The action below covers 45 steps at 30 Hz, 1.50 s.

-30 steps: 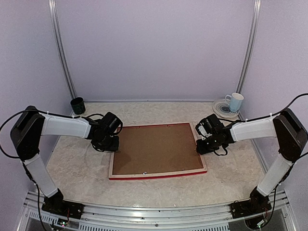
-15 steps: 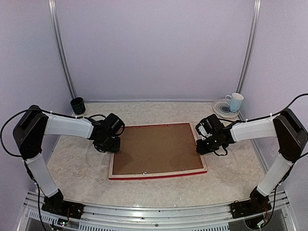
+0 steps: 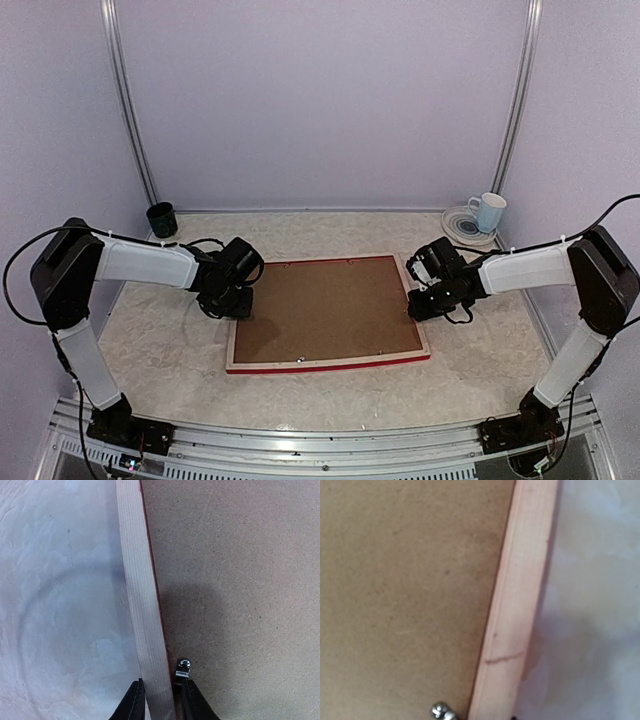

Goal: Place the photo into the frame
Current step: Press the fastener onto the backboard.

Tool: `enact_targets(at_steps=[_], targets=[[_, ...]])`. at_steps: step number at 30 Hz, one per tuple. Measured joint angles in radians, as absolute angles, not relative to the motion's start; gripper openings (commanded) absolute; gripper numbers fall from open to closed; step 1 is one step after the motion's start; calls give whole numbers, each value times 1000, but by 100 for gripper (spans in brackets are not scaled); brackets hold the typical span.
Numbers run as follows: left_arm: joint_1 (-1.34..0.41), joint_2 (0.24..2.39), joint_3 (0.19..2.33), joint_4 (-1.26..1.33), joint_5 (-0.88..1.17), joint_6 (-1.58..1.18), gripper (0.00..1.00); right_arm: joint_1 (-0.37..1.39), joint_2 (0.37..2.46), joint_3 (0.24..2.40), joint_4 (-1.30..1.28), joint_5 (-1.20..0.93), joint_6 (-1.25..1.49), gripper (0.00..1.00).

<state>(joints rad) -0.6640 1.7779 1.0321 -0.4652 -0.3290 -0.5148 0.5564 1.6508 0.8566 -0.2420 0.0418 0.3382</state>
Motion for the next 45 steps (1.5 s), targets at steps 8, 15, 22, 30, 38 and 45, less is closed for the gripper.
enact_targets(at_steps=[8, 15, 22, 30, 38, 45], targets=[[-666, 1778, 1033, -471, -329, -511, 33, 556, 1651, 857, -242, 41, 338, 22], [-665, 1778, 1035, -482, -338, -507, 30, 556, 1651, 857, -242, 41, 337, 22], [-666, 1781, 1037, -482, -329, -502, 11, 556, 1651, 856, -242, 41, 335, 22], [-667, 1781, 1039, -485, -330, -509, 18, 556, 1649, 854, -239, 42, 334, 22], [-666, 1781, 1042, -492, -331, -503, 34, 556, 1649, 854, -238, 42, 334, 22], [-667, 1809, 1084, -512, -327, -488, 34, 556, 1649, 853, -237, 41, 334, 22]])
